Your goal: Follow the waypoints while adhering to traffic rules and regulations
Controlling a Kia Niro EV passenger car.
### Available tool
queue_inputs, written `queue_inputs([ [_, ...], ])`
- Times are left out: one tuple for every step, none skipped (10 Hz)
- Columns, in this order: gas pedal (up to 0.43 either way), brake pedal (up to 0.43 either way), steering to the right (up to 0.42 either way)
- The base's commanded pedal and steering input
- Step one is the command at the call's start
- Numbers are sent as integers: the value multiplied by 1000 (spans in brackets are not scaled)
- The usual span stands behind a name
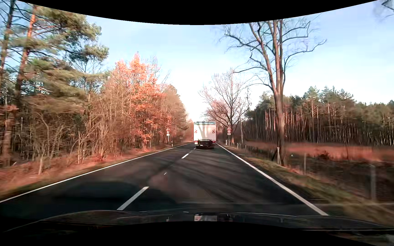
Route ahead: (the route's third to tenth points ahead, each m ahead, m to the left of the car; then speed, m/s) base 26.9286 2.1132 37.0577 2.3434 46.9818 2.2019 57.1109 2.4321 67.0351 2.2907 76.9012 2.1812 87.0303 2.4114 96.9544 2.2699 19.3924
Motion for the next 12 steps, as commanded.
queue_inputs([
  [79,0,-1],
  [79,0,0],
  [79,0,0],
  [79,0,0],
  [79,0,0],
  [79,0,0],
  [79,0,0],
  [79,0,1],
  [79,0,0],
  [79,0,1],
  [79,0,0],
  [79,0,0],
])
